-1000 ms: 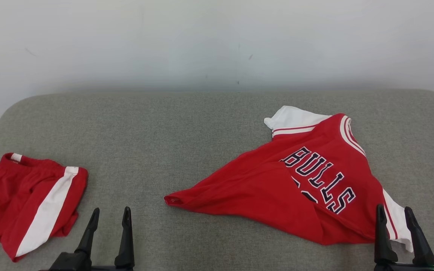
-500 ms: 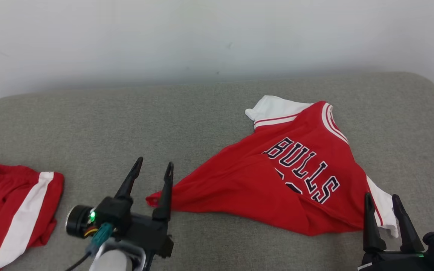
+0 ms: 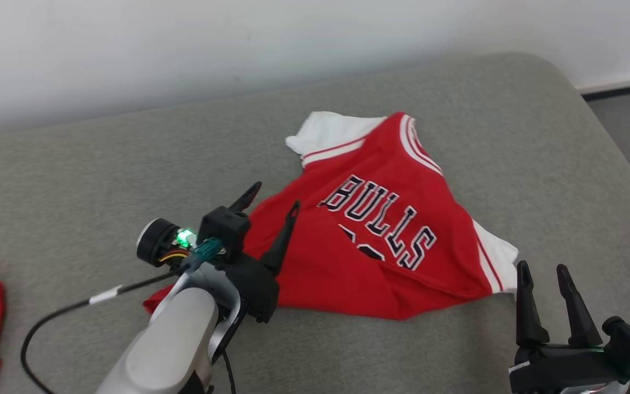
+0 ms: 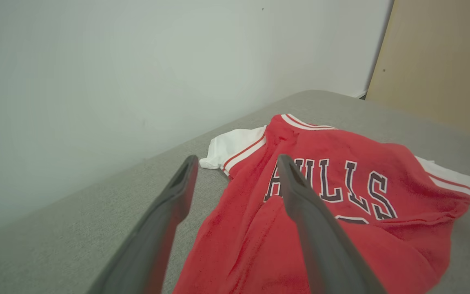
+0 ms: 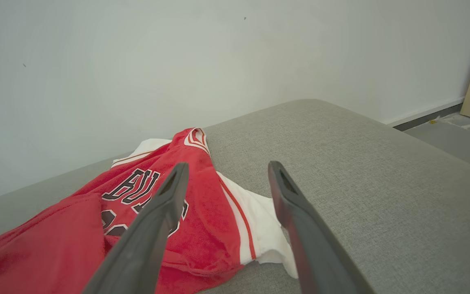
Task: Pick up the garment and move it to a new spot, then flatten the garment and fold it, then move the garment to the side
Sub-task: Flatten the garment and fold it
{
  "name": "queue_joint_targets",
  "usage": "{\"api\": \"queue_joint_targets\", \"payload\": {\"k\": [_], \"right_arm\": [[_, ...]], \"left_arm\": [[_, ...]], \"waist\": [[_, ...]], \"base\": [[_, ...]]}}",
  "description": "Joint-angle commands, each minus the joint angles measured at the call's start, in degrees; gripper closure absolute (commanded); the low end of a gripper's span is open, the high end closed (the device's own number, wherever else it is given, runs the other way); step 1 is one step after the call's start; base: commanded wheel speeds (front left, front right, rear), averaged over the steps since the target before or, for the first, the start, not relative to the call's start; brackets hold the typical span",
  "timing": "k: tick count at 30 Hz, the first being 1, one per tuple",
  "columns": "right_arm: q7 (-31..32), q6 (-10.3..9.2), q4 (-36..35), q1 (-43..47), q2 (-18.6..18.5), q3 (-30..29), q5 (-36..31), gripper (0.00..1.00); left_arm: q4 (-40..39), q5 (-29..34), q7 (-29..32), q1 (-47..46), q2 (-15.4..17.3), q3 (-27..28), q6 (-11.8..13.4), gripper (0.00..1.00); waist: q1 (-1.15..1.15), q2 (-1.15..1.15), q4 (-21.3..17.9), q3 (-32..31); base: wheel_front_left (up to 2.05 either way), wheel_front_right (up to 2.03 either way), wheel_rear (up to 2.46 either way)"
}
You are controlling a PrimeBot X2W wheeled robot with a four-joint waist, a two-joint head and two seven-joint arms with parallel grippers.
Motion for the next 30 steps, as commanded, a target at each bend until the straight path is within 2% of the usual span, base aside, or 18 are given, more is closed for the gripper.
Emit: {"api": "queue_joint_targets", "payload": {"k": [1, 9, 16, 17, 18, 19, 21, 30], "right_arm": [[-0.04, -0.12, 0.13, -0.59, 0.2, -0.01, 0.6, 0.0], [-0.04, -0.12, 1.62, -2.79, 0.62, 0.9, 1.18, 0.0], [-0.03, -0.12, 1.98, -3.47, 0.79, 1.06, 1.16, 0.0], [-0.04, -0.12, 1.98, -3.49, 0.8, 1.01, 1.12, 0.0], [-0.04, -0.12, 1.95, -3.46, 0.83, 0.88, 1.07, 0.0], [-0.03, -0.12, 1.94, -3.41, 0.88, 0.84, 1.03, 0.0], [-0.03, -0.12, 1.92, -3.4, 0.91, 0.71, 0.91, 0.0], [-0.04, -0.12, 1.39, -2.09, 0.3, -0.21, 0.37, 0.0]], "left_arm": [[1.47, -1.07, 0.68, -1.45, 0.46, -1.4, -0.04, 0.0], [10.9, -8.53, 2.96, -8.37, 1.92, -11.7, 0.03, 0.0], [16.81, -13.13, 4.72, -11.02, 2.25, -16.76, 0.02, 0.0], [17.54, -13.43, 4.79, -11.25, 2.29, -17.56, 0.01, 0.09], [18.2, -14.14, 4.72, -11.62, 2.31, -18.18, 0.01, 0.55], [18.9, -14.89, 4.67, -11.9, 2.33, -18.63, 0.01, 0.59], [20.29, -15.87, 4.23, -12.28, 2.47, -19.67, 0.01, 1.0], [21.5, -17.95, -2.3, -14.64, 0.63, -22.36, 0.02, 1.0]], "waist": [[-0.01, 0.0, -3.86, 2.88], [-0.01, 0.0, -7.33, 5.25], [-0.01, 0.0, -8.1, 5.74], [-0.01, 0.0, -8.15, 5.74], [-0.01, 0.0, -8.16, 5.74], [-0.01, 0.0, -8.14, 5.71], [-0.01, 0.0, -7.97, 5.57], [-0.01, 0.0, -3.92, 3.49]], "base": [[0.0, 0.0, 0.0], [0.0, 0.0, 0.0], [0.0, 0.0, 0.0], [0.0, 0.0, 0.0], [0.0, 0.0, 0.0], [0.0, 0.0, 0.0], [0.0, 0.0, 0.0], [0.0, 0.0, 0.0]]}}
